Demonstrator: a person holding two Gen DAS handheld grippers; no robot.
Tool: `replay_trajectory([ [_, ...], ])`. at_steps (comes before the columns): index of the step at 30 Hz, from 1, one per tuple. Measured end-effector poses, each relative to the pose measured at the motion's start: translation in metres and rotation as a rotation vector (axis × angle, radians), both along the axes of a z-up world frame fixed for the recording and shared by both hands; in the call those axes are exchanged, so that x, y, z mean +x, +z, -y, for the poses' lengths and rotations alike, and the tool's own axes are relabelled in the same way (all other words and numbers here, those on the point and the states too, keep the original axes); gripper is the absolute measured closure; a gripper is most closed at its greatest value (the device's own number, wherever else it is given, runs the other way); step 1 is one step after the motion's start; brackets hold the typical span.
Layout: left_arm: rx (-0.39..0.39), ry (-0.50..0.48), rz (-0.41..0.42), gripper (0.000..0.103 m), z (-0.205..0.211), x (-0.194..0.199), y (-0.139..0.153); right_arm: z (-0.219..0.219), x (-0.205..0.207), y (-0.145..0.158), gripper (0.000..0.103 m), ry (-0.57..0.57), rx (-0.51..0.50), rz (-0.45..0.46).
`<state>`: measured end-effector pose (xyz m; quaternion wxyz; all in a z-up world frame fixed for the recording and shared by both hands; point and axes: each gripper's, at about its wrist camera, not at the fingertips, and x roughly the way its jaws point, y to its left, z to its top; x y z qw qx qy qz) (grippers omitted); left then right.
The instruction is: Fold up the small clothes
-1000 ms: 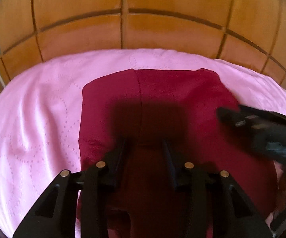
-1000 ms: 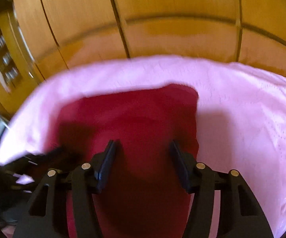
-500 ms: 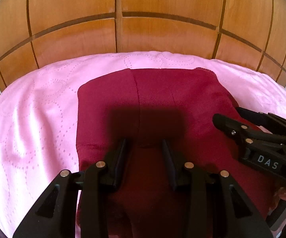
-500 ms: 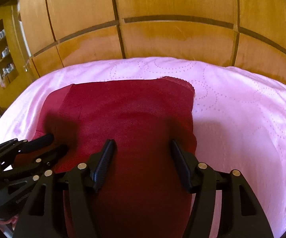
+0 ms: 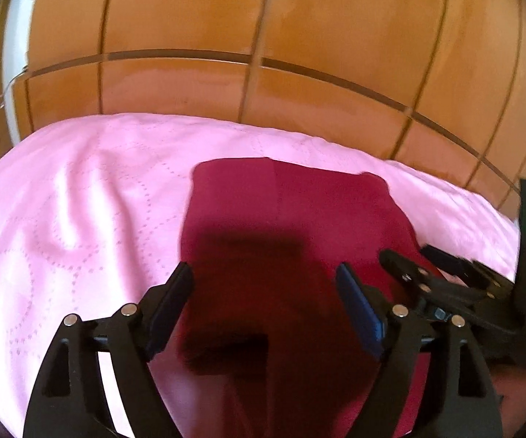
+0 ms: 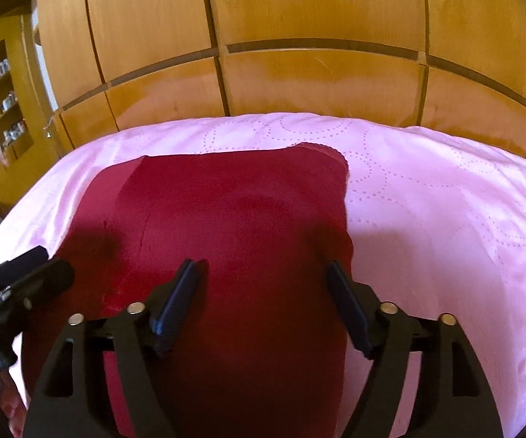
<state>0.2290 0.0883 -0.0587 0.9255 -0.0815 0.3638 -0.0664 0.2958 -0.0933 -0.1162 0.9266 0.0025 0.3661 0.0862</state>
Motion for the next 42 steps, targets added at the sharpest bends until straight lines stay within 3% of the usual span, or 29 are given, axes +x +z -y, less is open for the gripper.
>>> replay_trajectory([
  [5,-0.024,0.051,-0.059,0.017,-0.012,0.008,-0.009,0.008,-0.006,0.0,0.019,-0.032,0.045,-0.037],
  [12,-0.184,0.031,-0.227,0.01,-0.024,0.025,-0.042,0.019,-0.01,0.0,0.018,-0.034,0.115,-0.083],
  [20,-0.175,-0.032,-0.262,0.009,-0.018,0.033,-0.045,0.025,-0.01,0.001,0.013,-0.029,0.145,-0.12],
  [27,-0.228,-0.138,-0.338,0.008,-0.018,0.042,-0.043,0.035,-0.007,-0.002,0.013,-0.006,0.234,-0.182],
  [32,-0.216,-0.181,-0.348,0.006,-0.015,0.048,-0.045,0.041,-0.003,-0.009,0.01,-0.01,0.298,-0.233],
  [39,-0.27,-0.219,-0.358,0.006,-0.016,0.048,-0.045,0.049,0.002,-0.022,0.009,-0.007,0.41,-0.289],
  [42,-0.245,-0.246,-0.349,0.006,-0.01,0.047,-0.046,0.047,0.005,-0.025,0.009,0.007,0.42,-0.285],
])
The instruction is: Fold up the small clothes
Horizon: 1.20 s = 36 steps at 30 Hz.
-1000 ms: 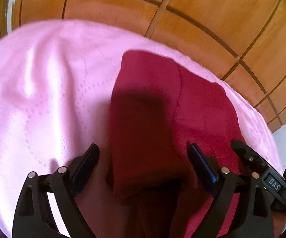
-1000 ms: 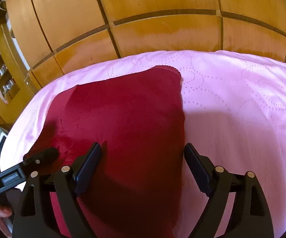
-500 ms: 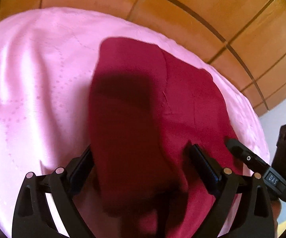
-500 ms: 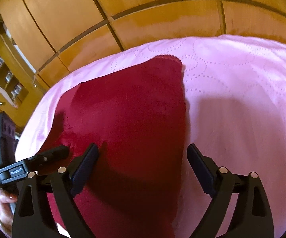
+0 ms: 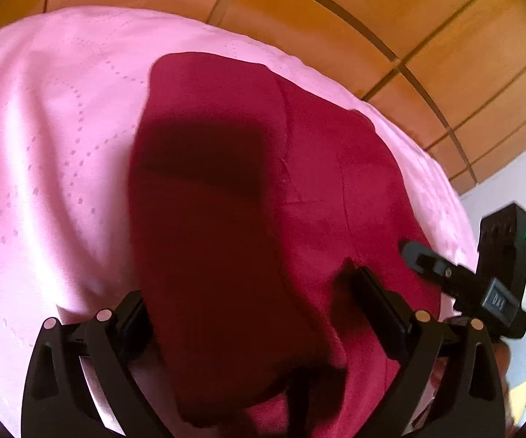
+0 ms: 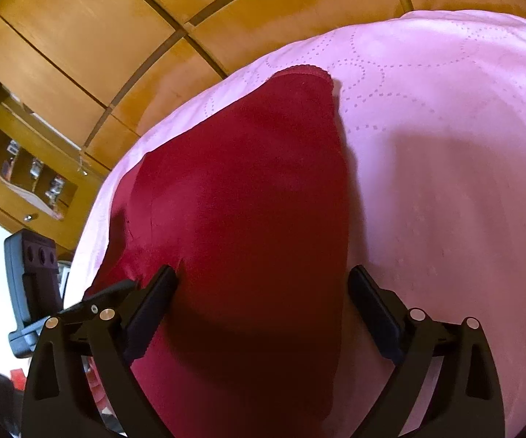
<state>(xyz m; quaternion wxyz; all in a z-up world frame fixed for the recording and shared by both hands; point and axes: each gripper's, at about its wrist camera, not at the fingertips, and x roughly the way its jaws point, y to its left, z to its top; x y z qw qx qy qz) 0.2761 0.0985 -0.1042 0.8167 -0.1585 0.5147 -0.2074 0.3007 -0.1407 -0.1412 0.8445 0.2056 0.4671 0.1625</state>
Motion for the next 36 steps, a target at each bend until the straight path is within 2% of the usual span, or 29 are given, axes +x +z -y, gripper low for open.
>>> replay_trajectory([
  [8,0.014,0.011,0.035,0.007,0.006,0.0,-0.004,-0.013,0.006,-0.002,0.008,0.027,-0.032,0.016],
  [12,0.064,0.007,0.06,0.018,0.015,-0.003,-0.002,-0.018,0.009,-0.002,0.009,0.038,-0.067,0.031],
  [13,0.07,0.002,0.063,0.02,0.013,-0.004,-0.001,-0.018,0.01,-0.002,0.011,0.041,-0.076,0.036],
  [15,0.071,-0.01,0.069,0.032,0.014,-0.006,0.001,-0.022,0.008,0.001,0.016,0.05,-0.102,0.059],
  [19,0.086,-0.031,0.101,0.043,0.023,-0.009,0.008,-0.028,0.0,0.009,0.027,0.056,-0.152,0.11],
  [23,0.069,-0.022,0.123,0.052,0.023,-0.014,0.011,-0.033,-0.006,0.019,0.034,0.064,-0.199,0.161],
  [27,0.043,-0.006,0.136,0.057,0.023,-0.02,0.015,-0.036,-0.014,0.028,0.037,0.074,-0.23,0.193],
  [36,-0.011,-0.038,0.173,0.06,0.037,-0.054,0.026,-0.025,-0.047,0.043,0.039,0.061,-0.246,0.259],
])
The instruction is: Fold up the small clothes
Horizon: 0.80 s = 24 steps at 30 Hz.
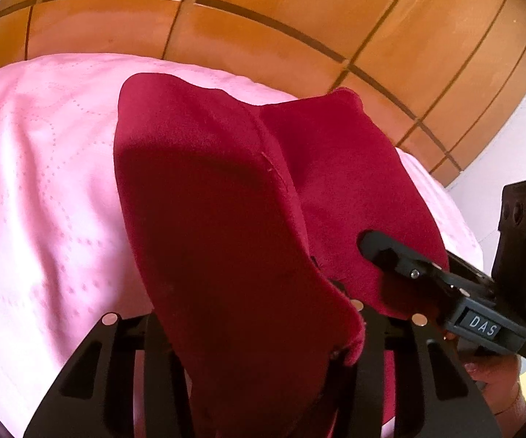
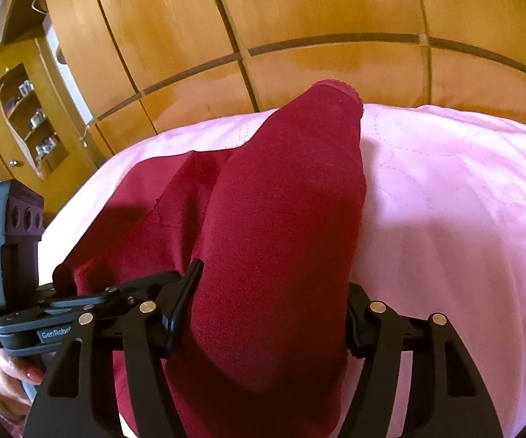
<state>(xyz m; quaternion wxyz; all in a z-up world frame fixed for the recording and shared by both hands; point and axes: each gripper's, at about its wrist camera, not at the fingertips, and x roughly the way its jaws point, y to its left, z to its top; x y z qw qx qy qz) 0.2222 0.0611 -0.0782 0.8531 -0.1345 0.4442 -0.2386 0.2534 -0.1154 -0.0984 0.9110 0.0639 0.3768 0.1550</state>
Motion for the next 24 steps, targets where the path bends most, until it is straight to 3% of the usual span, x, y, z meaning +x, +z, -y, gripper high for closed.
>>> replay_trajectory([
  [14,0.004,-0.178,0.084,0.061,0.091,-0.052,0.019,0.081,-0.087,0.019,0.04,-0.165,0.029,0.096],
  [24,0.075,-0.337,0.16,0.061,0.192,-0.039,0.04,0.154,-0.113,0.022,0.041,-0.339,0.041,0.185],
])
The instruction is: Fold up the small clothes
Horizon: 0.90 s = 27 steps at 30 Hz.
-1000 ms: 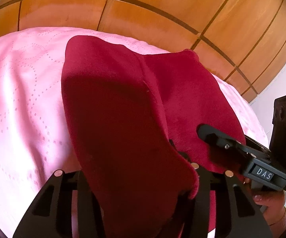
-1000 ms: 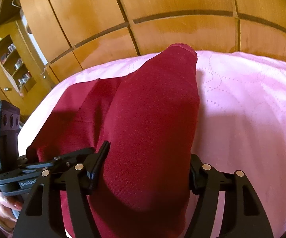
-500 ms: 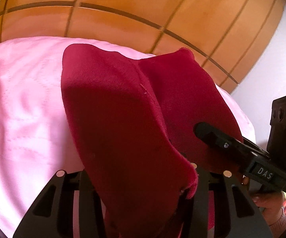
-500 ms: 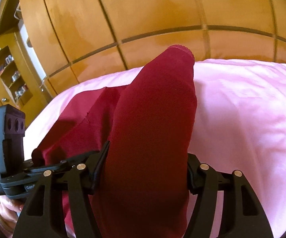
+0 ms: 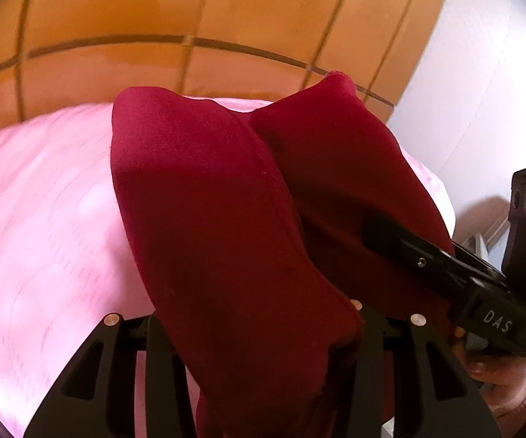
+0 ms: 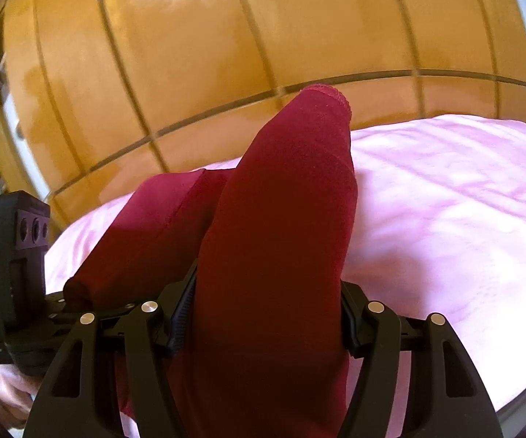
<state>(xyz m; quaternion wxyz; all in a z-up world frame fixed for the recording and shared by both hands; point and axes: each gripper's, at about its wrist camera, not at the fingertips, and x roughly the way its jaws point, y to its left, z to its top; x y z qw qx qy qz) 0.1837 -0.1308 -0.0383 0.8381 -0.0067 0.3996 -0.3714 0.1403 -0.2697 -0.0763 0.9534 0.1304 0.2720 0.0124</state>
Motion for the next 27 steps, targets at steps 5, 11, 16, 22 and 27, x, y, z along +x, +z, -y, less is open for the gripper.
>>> replay_trajectory([
  [5,0.017,-0.056,0.052,0.061,0.052,0.024,0.012,0.045,0.011,0.003,0.041,-0.093,0.018,0.055],
  [11,0.056,-0.068,0.082,0.058,0.093,0.059,0.004,0.089,0.039,-0.006,0.041,-0.194,0.038,0.087],
  [16,0.136,-0.036,-0.009,0.035,0.117,0.099,-0.037,0.123,0.076,-0.047,0.035,-0.284,0.075,-0.071],
  [22,0.048,-0.006,-0.09,0.025,0.086,0.096,-0.037,0.145,0.07,-0.06,0.028,-0.266,0.231,-0.071],
  [27,0.028,0.125,0.059,0.024,0.056,0.077,-0.005,0.143,0.04,-0.028,0.026,-0.3,0.161,0.012],
])
